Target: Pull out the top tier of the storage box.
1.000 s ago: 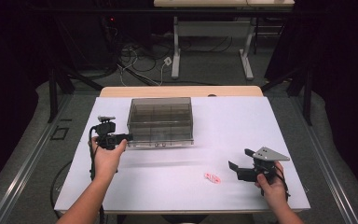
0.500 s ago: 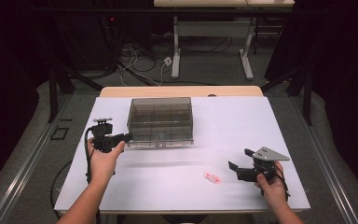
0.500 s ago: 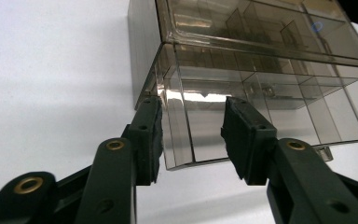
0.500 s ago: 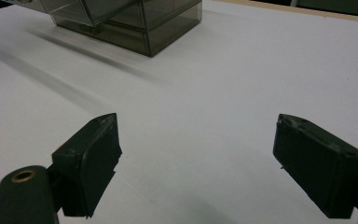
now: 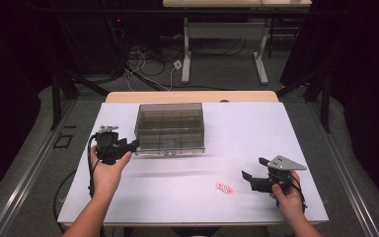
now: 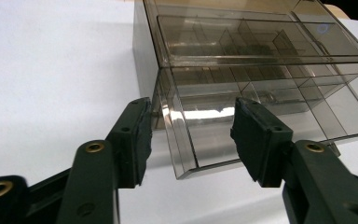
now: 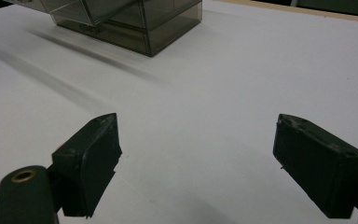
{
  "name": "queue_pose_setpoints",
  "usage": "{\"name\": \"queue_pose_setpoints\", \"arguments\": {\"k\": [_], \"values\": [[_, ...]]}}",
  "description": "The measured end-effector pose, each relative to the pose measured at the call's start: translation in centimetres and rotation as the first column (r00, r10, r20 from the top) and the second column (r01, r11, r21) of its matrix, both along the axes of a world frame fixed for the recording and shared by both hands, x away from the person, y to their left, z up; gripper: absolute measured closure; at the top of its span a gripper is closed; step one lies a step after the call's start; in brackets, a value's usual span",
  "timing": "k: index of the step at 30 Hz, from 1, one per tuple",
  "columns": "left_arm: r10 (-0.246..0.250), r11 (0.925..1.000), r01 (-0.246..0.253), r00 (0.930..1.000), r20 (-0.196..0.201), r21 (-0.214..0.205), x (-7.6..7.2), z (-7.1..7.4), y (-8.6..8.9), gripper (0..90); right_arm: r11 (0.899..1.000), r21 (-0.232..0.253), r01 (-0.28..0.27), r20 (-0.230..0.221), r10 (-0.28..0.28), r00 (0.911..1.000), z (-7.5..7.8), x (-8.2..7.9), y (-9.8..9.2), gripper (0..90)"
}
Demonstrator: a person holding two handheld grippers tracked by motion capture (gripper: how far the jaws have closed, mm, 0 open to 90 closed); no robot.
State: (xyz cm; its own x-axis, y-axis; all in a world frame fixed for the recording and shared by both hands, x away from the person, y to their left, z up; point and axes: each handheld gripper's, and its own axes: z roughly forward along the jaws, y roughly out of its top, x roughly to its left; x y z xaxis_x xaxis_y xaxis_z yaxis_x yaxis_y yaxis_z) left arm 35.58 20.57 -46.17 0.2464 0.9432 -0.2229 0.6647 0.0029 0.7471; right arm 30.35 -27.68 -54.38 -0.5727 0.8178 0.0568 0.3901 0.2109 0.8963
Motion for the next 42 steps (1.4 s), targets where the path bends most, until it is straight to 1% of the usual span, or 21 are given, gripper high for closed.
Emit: {"name": "queue_pose_setpoints", "arguments": {"k": [1,2,3,4,5,9,10,12,15,17,19,20,21,23,25,28,29,33,38,41,42], "values": [[-0.006,1.0,0.006,0.9998,0.018,0.006,-0.1,0.0,0.0,45.1,1.0,-0.001,0.001,0.001,-0.001,1.0,0.0,0.0,0.0,14.3],[-0.016,0.9998,0.015,0.9997,0.017,0.009,-0.2,0.1,0.1,44.6,1.0,-0.001,0.0,0.0,0.0,1.0,0.0,0.0,0.0,14.3],[-0.014,0.9999,0.014,0.9996,0.025,0.003,-0.2,0.1,0.2,44.3,1.0,-0.004,-0.002,-0.006,0.002,1.0,0.0,0.0,0.0,14.3],[-0.021,0.9998,0.02,0.9992,0.033,0.007,-0.3,0.1,0.2,43.9,1.0,-0.004,-0.002,-0.008,0.002,1.0,0.0,0.0,0.0,14.3],[-0.021,0.9998,0.02,0.9992,0.033,0.007,-0.3,0.1,0.2,43.3,1.0,-0.004,-0.003,-0.01,0.003,0.9999,0.0,0.0,0.0,14.3],[-0.016,0.9996,0.015,0.9976,0.068,0.024,-0.4,0.1,0.5,41.8,1.0,0.001,0.002,-0.008,-0.002,1.0,0.0,0.0,0.1,14.4],[-0.013,0.9994,0.011,0.9965,0.082,0.033,-0.5,0.1,0.6,40.5,1.0,-0.003,-0.001,-0.007,0.001,1.0,0.0,0.0,0.1,14.4],[-0.016,0.9989,0.012,0.9954,0.095,0.046,-0.5,0.1,0.7,39.0,1.0,-0.005,-0.008,-0.01,0.008,0.9999,0.0,0.0,0.1,14.5],[-0.014,0.9986,0.009,0.9943,0.106,0.052,-0.5,0.1,0.7,37.8,1.0,-0.011,-0.011,-0.013,0.01,0.9999,-0.1,0.0,0.1,14.5],[-0.017,0.9987,0.011,0.9932,0.116,0.05,-0.6,0.1,0.8,37.5,1.0,-0.011,-0.014,-0.01,0.014,0.9999,-0.1,0.1,0.1,14.5],[-0.013,0.9991,0.007,0.9911,0.133,0.042,-0.7,-0.1,0.8,37.0,1.0,-0.007,-0.013,-0.019,0.012,0.9997,-0.2,0.1,0.2,14.8],[-0.011,0.999,0.005,0.9891,0.147,0.044,-0.7,-0.2,0.8,36.6,1.0,-0.008,-0.013,-0.024,0.013,0.9996,-0.2,0.1,0.2,14.7],[-0.014,0.9986,0.006,0.9891,0.147,0.053,-0.8,-0.2,0.9,36.0,1.0,-0.017,-0.018,-0.023,0.018,0.9996,-0.2,0.1,0.1,14.8],[-0.004,0.999,-0.003,0.9865,0.163,0.044,-0.8,-0.5,0.9,35.6,1.0,-0.013,-0.019,-0.021,0.018,0.9996,-0.3,0.2,0.2,14.8],[0.003,0.9994,-0.009,0.9846,0.175,0.035,-0.9,-0.6,1.0,35.6,0.999,-0.022,-0.026,-0.022,0.026,0.9994,-0.3,0.2,0.1,14.8],[0.027,0.9993,-0.031,0.982,0.187,0.02,-1.2,-0.8,1.2,35.6,1.0,-0.017,-0.022,-0.018,0.022,0.9996,-0.3,0.2,0.2,14.8],[0.025,0.9996,-0.027,0.9826,0.184,0.011,-1.2,-0.8,1.3,35.6,1.0,-0.013,-0.019,-0.021,0.018,0.9996,-0.3,0.2,0.2,14.8],[0.025,0.9996,-0.027,0.9836,0.179,0.01,-1.4,-1.0,1.5,35.4,1.0,-0.015,-0.02,-0.021,0.02,0.9996,-0.3,0.2,0.2,14.8],[0.013,0.9999,-0.012,0.9833,0.181,-0.009,-1.9,-1.5,1.9,29.0,1.0,-0.018,-0.018,-0.033,0.018,0.9993,-0.2,0.2,0.1,14.8],[0.017,0.9995,-0.011,0.9822,0.187,-0.031,-2.2,-2.0,2.4,26.3,1.0,-0.011,-0.011,-0.025,0.011,0.9996,-0.2,0.2,0.1,14.8],[0.017,0.9995,-0.012,0.9821,0.188,-0.031,-2.3,-2.1,2.6,25.2,1.0,-0.01,-0.01,-0.026,0.01,0.9996,-0.2,0.1,0.1,14.8]]}}
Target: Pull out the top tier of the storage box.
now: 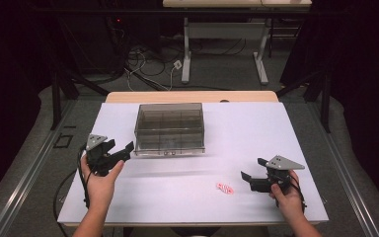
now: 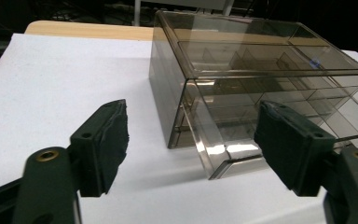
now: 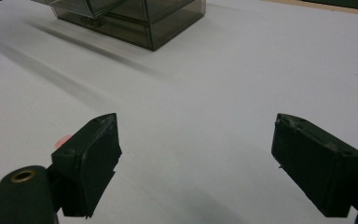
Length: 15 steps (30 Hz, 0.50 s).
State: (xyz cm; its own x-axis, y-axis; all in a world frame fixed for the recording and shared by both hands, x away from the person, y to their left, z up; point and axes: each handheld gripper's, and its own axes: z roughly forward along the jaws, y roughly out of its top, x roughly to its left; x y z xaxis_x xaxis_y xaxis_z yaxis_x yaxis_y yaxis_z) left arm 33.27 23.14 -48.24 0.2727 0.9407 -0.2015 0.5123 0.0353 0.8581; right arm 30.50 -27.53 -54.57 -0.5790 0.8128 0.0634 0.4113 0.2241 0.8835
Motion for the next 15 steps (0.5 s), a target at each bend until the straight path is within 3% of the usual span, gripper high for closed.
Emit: {"name": "queue_pose_setpoints", "arguments": {"k": [6,8,15], "values": [[0.002,0.9995,-0.001,1.0,0.007,-0.033,-0.3,-0.6,0.5,20.0,1.0,-0.002,0.001,0.001,-0.001,1.0,0.0,0.0,0.0,14.8],[0.004,0.9979,-0.004,1.0,0.009,-0.065,-0.4,-1.1,0.8,17.8,1.0,-0.002,0.0,0.002,0.0,1.0,0.0,0.0,0.0,14.8],[0.007,0.9957,-0.005,0.9998,0.017,-0.093,-0.7,-1.8,1.0,15.4,1.0,-0.003,0.001,0.007,-0.001,1.0,0.0,0.0,0.0,14.7]]}}
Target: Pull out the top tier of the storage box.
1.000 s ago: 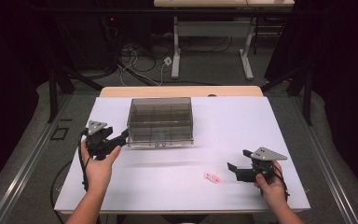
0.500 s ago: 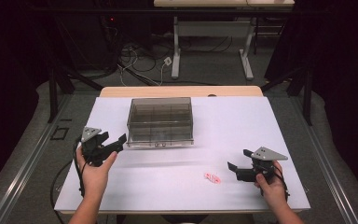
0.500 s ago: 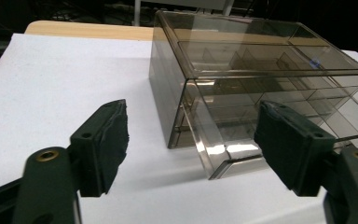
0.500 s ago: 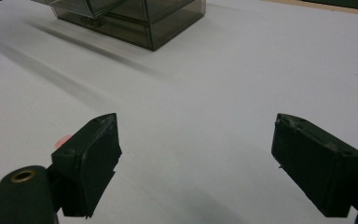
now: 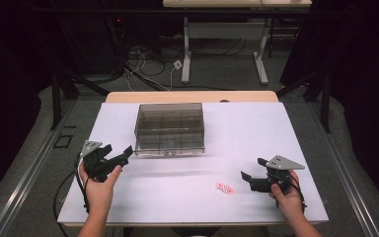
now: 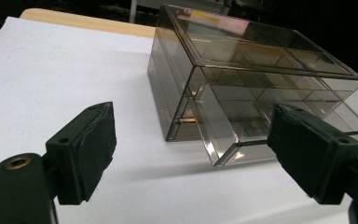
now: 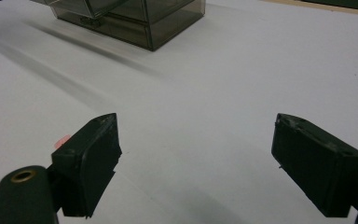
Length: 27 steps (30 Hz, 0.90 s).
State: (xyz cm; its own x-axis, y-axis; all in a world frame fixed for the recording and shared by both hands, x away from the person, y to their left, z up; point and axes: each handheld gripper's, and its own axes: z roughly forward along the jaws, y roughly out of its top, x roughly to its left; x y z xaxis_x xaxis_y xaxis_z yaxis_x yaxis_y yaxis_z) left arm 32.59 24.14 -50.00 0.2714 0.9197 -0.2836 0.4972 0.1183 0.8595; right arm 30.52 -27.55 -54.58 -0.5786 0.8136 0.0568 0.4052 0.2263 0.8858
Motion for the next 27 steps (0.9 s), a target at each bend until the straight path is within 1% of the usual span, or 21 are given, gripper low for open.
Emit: {"name": "queue_pose_setpoints", "arguments": {"k": [2,6,8,9,10,13,18,22,26,27], "values": [[0.003,1.0,-0.003,1.0,0.004,-0.003,-0.1,-0.2,-0.1,14.5,1.0,0.001,-0.002,0.001,0.002,1.0,0.0,0.0,0.0,14.7],[-0.003,0.9998,0.003,1.0,0.0,0.021,-0.2,-0.5,-0.2,11.8,1.0,-0.002,-0.003,-0.002,0.003,1.0,0.0,0.0,0.0,14.8],[-0.006,0.9997,0.006,1.0,0.006,0.022,-0.3,-0.7,-0.3,10.0,1.0,-0.002,-0.003,-0.002,0.003,1.0,0.0,0.0,0.0,14.7],[-0.012,0.9997,0.012,0.9999,0.0,0.02,-0.3,-0.7,-0.3,10.0,1.0,-0.002,-0.004,-0.003,0.004,1.0,0.0,0.0,0.0,14.7],[-0.015,0.9997,0.015,0.9999,0.002,0.019,-0.3,-0.8,-0.3,9.2,1.0,-0.003,-0.005,-0.003,0.005,1.0,0.1,0.0,0.0,14.7],[-0.025,0.9992,0.025,0.9997,0.001,0.031,-0.4,-1.0,-0.5,7.7,1.0,0.001,-0.004,0.005,0.004,1.0,0.0,0.0,0.0,14.7],[-0.032,0.9991,0.032,0.9995,-0.005,0.028,-0.4,-1.2,-0.6,5.3,1.0,0.0,-0.006,0.008,0.006,0.9999,0.0,0.0,0.0,14.7],[-0.033,0.9985,0.034,0.9994,-0.006,0.044,-0.4,-1.4,-0.7,4.5,1.0,-0.001,-0.007,0.008,0.007,0.9999,0.0,0.0,0.0,14.7],[-0.047,0.9973,0.047,0.9989,-0.007,0.056,-0.6,-1.5,-0.7,2.1,1.0,0.001,-0.007,0.008,0.007,0.9999,0.0,0.0,0.0,14.8],[-0.058,0.9958,0.059,0.9982,-0.011,0.07,-0.7,-1.6,-0.7,2.2,1.0,0.0,-0.007,0.008,0.007,0.9999,0.0,0.0,0.0,14.8]]}}
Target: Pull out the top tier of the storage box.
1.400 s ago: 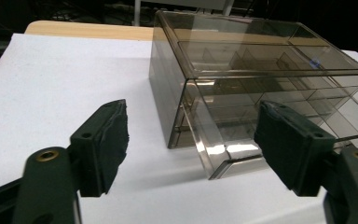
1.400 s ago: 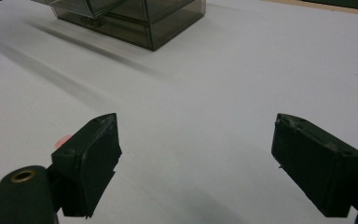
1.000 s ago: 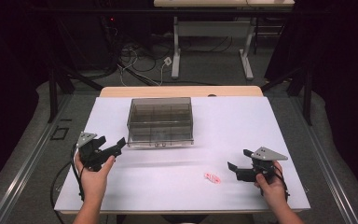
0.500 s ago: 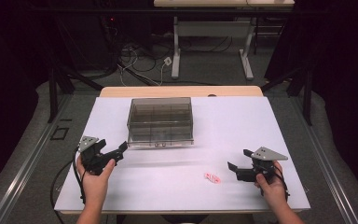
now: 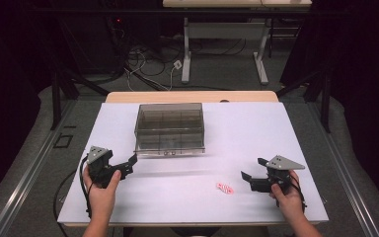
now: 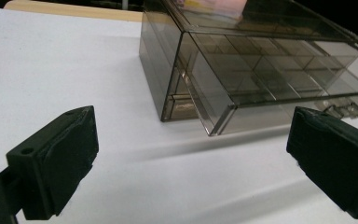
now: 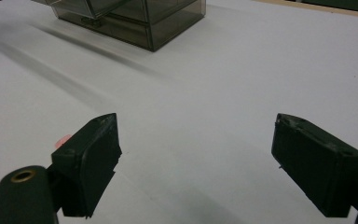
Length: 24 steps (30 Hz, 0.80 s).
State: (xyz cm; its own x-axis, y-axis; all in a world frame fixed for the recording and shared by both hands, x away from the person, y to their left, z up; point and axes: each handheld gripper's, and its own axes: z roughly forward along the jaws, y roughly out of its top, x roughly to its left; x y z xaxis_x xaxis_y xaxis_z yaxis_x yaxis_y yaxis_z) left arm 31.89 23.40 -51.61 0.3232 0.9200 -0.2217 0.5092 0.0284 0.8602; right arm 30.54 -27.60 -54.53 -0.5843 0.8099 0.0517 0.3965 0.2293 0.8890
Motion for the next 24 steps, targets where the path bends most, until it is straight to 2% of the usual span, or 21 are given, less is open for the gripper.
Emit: {"name": "queue_pose_setpoints", "arguments": {"k": [4,7,12,17,20,24], "values": [[-0.021,0.9996,0.021,0.9998,-0.006,0.017,-0.1,-0.2,0.0,2.0,1.0,-0.001,-0.003,0.0,0.003,1.0,0.0,0.0,0.0,14.8],[-0.024,0.9996,0.024,0.9997,-0.008,0.014,-0.2,-0.3,0.0,1.7,1.0,0.003,-0.001,0.0,0.001,1.0,0.1,0.0,0.0,14.8],[-0.049,0.9961,0.05,0.9986,-0.023,0.072,-0.4,-0.6,-0.1,1.6,1.0,0.003,-0.006,0.002,0.006,1.0,0.2,-0.1,0.1,14.7],[-0.075,0.9929,0.079,0.9964,-0.04,0.09,-0.6,-1.0,-0.3,1.5,1.0,-0.003,-0.01,0.008,0.01,0.9999,0.2,0.0,0.2,14.7],[-0.081,0.9946,0.084,0.9957,-0.045,0.062,-0.8,-1.1,-0.2,1.5,1.0,-0.007,-0.018,0.009,0.018,0.9998,0.2,0.1,0.5,14.7],[-0.089,0.994,0.091,0.9949,-0.048,0.06,-0.8,-1.2,-0.3,1.5,1.0,-0.008,-0.021,0.016,0.021,0.9996,0.3,0.0,0.6,14.7]]}}
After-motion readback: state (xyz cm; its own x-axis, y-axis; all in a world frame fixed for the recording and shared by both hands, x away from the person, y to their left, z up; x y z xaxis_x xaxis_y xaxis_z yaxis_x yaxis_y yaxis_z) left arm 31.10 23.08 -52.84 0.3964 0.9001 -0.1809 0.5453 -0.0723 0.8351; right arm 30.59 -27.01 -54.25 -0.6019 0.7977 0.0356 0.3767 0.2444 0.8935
